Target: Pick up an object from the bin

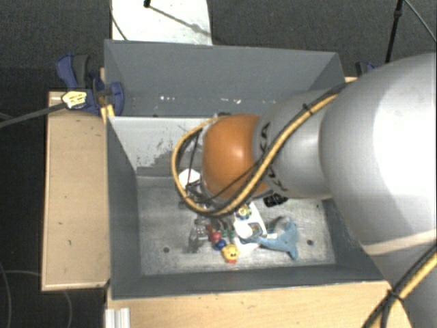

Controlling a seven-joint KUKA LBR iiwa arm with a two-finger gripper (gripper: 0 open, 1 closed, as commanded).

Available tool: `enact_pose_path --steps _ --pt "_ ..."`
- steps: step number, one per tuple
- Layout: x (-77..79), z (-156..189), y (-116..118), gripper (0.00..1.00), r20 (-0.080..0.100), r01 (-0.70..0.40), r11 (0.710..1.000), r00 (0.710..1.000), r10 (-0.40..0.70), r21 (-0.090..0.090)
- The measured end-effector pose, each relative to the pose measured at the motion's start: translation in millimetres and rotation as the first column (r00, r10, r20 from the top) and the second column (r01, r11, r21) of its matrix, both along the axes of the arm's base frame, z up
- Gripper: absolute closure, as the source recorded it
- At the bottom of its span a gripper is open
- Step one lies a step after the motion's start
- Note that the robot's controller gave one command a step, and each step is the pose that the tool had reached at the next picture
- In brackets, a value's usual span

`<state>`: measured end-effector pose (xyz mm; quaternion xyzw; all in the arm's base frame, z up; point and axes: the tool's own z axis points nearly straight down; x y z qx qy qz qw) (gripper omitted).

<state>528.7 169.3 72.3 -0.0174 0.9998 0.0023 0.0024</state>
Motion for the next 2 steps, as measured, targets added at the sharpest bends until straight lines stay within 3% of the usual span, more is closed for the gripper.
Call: enact_pose_path --steps 1,2 --pt "0.1 0.5 -25.2 0.0 0.001 0.008 1.0 1.0 -0.008 0.0" --pt "-17.7 0.9 -47.9 0.0 0.008 0.021 1.0 1.0 -0.021 0.002"
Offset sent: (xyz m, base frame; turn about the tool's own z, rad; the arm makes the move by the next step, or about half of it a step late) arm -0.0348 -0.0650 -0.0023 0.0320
